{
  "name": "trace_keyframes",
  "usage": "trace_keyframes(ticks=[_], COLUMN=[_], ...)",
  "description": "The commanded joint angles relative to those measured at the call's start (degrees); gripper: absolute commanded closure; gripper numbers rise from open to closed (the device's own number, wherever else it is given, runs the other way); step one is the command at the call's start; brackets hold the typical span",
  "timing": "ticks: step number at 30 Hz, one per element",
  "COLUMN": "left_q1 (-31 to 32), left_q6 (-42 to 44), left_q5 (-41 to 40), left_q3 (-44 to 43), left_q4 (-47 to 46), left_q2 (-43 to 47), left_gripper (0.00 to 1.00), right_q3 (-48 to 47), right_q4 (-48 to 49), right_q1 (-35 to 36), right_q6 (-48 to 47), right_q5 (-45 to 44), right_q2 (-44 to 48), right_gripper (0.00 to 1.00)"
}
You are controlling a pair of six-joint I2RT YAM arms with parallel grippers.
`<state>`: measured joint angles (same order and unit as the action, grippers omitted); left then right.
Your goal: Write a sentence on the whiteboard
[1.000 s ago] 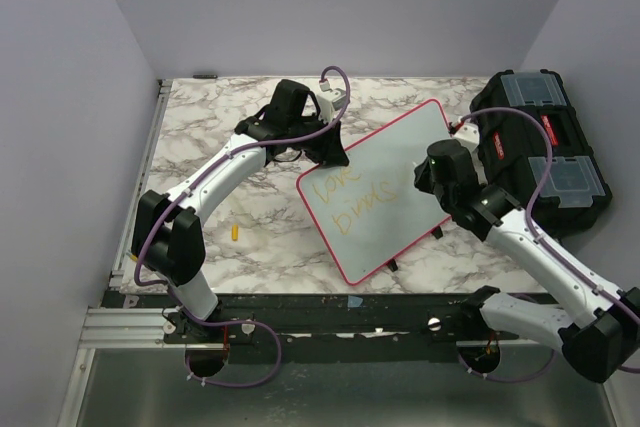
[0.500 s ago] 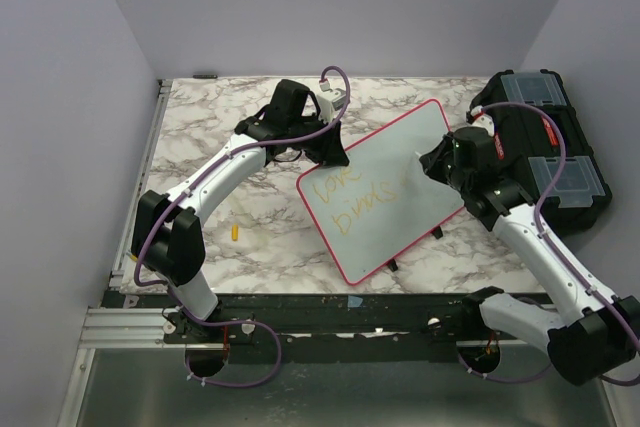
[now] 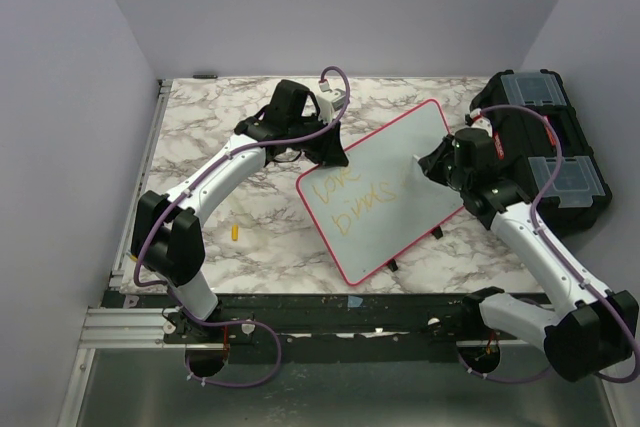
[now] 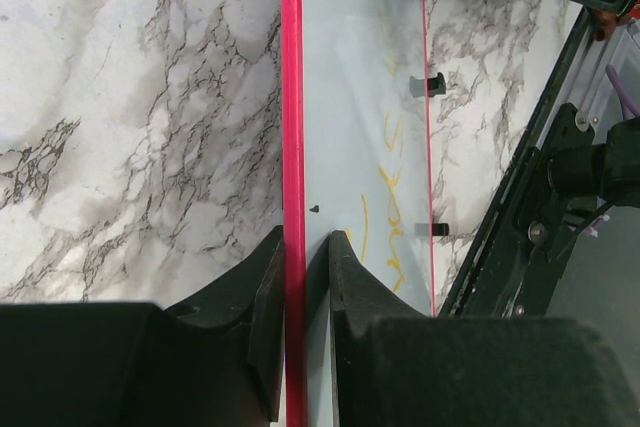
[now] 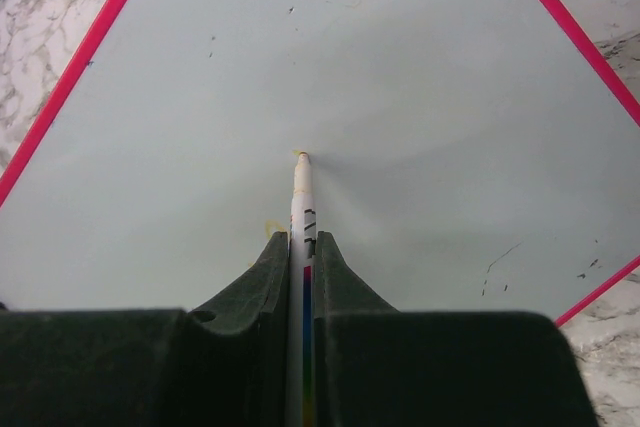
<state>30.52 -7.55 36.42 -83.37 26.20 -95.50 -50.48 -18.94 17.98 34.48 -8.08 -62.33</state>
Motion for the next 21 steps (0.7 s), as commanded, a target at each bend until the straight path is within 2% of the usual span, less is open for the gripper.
trace_keyframes(ticks=[1, 21], left_q1=[0.9, 0.9], left_q6=[5.5, 5.5], left_q5=[-1.3, -1.2], left_q3=[0.9, 0.8], left_q4=[-0.7, -0.8], left_q2=[2.3, 2.3], left_gripper=[1.0, 1.0], right_q3=[1.8, 6.3], right_q4=[1.0, -1.3], right_q1=[-0.3, -0.3], right_q6=[0.0, 0.5], right_q5=[2.0, 10.0], right_q2=[-0.7, 3.3], right_gripper=[0.99, 1.0])
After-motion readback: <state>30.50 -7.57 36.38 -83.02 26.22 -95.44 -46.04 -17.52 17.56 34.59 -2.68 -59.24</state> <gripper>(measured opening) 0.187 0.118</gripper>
